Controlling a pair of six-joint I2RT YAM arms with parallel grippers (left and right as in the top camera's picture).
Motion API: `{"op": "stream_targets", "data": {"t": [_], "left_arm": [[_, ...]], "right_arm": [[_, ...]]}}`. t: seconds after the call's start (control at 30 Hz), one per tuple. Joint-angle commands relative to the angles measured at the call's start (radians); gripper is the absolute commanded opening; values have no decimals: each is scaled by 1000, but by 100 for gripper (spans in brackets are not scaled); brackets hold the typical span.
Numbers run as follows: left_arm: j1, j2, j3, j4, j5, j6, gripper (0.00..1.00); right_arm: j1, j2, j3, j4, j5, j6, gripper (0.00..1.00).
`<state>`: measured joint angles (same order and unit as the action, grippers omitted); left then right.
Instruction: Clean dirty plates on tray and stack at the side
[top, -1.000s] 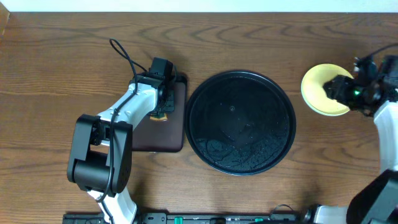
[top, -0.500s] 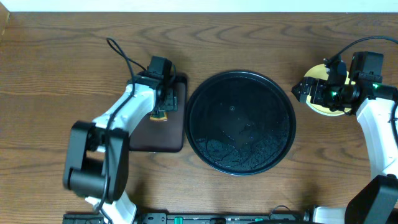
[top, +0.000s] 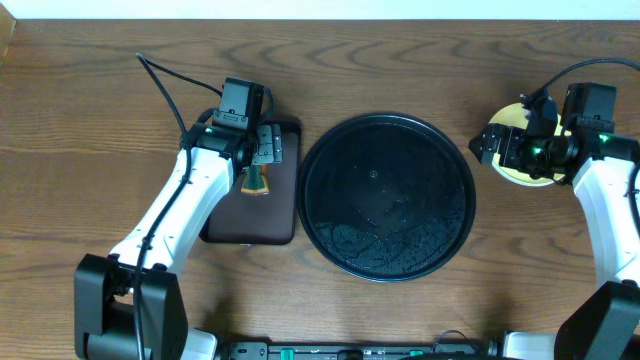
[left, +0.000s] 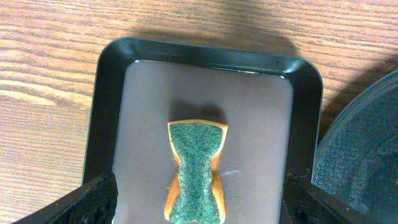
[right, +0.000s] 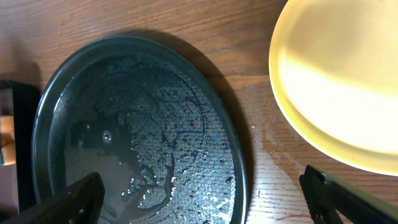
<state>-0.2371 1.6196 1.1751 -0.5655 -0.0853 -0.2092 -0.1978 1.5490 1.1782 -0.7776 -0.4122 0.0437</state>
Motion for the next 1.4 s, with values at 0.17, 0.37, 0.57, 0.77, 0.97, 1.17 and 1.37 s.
{"op": "stream_targets", "data": {"t": [0.17,0.37,0.57,0.77,0.97,1.17,1.37], "left_arm": [[3,1,16,-1,-13,-1,86],[3,1,16,-1,-13,-1,86],[3,1,16,-1,-13,-1,86],[3,1,16,-1,-13,-1,86],[3,1,16,-1,-13,-1,86],[3,1,16,-1,-13,-1,87],[3,1,16,-1,-13,-1,86]], "right_arm": [[7,-5,11,-1,-7,-8,99],[8,-22,9,-1,-4,-8,99],[22,-186,6,-1,-3,-8,99],[66,-440,-9,231,85,-46,99],[112,-735,-177,591,87,-165,99],[141,-1076,-550,952,92,-173,99],[148,-1260,-892,1213,95,-164,99]]}}
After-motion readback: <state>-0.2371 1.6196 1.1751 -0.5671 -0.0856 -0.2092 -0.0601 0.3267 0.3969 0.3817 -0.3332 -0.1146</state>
